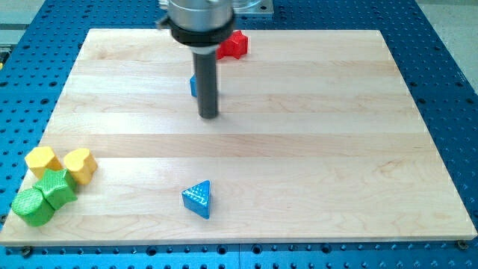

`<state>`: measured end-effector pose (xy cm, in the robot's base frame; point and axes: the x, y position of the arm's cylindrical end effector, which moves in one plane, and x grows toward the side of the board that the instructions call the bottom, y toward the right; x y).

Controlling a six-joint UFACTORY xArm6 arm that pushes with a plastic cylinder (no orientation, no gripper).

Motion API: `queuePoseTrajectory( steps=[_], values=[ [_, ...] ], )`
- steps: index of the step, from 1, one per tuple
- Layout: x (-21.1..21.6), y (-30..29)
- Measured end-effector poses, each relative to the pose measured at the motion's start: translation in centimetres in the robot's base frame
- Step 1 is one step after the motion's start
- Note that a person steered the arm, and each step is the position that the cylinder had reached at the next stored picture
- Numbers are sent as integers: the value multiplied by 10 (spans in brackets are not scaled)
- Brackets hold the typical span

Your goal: Push the triangle into the yellow blocks

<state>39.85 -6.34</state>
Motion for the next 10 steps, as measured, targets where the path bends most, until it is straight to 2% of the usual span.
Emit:
queuePoseTrajectory(
  steps=[1,3,4,6,7,8,9,10],
  values=[
    [-56,-3],
    [-82,5],
    [-19,-20],
    [105,155],
    [216,96],
    [220,46],
    [192,15],
    [138,3]
  ],
)
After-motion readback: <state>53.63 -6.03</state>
